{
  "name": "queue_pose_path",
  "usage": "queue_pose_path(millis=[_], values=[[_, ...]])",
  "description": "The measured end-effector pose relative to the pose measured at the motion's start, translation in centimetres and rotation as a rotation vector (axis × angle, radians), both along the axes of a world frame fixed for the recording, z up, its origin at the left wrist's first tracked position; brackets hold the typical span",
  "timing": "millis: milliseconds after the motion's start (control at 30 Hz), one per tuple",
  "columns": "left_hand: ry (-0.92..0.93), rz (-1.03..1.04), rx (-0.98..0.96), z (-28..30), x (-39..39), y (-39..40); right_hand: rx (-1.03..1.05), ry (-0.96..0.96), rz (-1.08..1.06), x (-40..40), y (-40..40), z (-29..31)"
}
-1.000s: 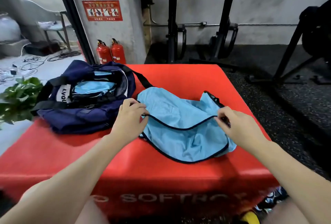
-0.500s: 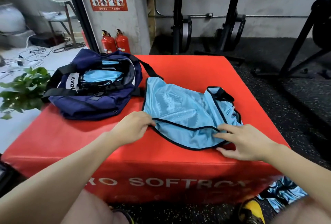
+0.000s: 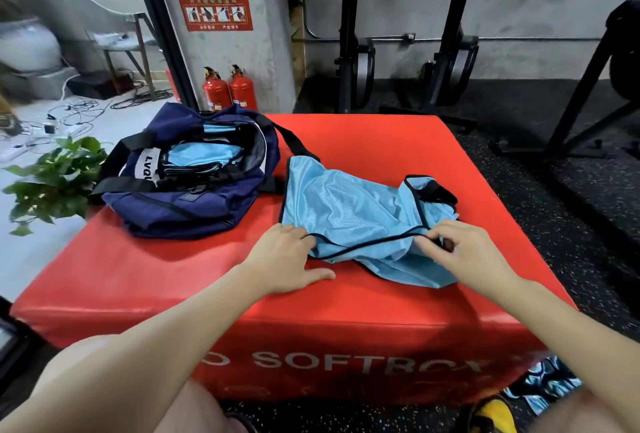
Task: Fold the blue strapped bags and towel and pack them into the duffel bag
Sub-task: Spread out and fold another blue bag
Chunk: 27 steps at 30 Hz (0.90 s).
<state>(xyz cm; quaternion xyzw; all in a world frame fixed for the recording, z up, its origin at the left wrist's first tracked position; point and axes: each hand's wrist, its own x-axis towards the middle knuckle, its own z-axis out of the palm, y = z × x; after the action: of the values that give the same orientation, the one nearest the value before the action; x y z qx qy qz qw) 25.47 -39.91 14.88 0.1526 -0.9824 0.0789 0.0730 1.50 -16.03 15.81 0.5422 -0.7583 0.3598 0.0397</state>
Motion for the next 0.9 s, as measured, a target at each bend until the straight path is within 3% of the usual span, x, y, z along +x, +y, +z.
queue_pose_path(millis=[200,400,533,700,900], values=[[0.162,-0.073,0.006,-1.1,-0.6,-0.8,0.000,-0.003,-0.025,-1.2,0.1,0.9],[0.345,-0.001,0.312,1.8,-0.5,-3.0,0.067,0.322,-0.143,-2.8,1.4,2.7],[0.556,0.139,0.487,5.5,-0.3,-4.4,-0.024,0.180,-0.263,-4.0,0.8,6.1],[0.671,0.098,0.408,14.0,-1.9,-5.3,-0.068,0.150,-0.288,-6.1,-0.3,12.0],[0.559,0.040,0.351,24.6,-1.8,-5.5,-0.217,-0.047,-0.263,-7.6,0.4,21.5]])
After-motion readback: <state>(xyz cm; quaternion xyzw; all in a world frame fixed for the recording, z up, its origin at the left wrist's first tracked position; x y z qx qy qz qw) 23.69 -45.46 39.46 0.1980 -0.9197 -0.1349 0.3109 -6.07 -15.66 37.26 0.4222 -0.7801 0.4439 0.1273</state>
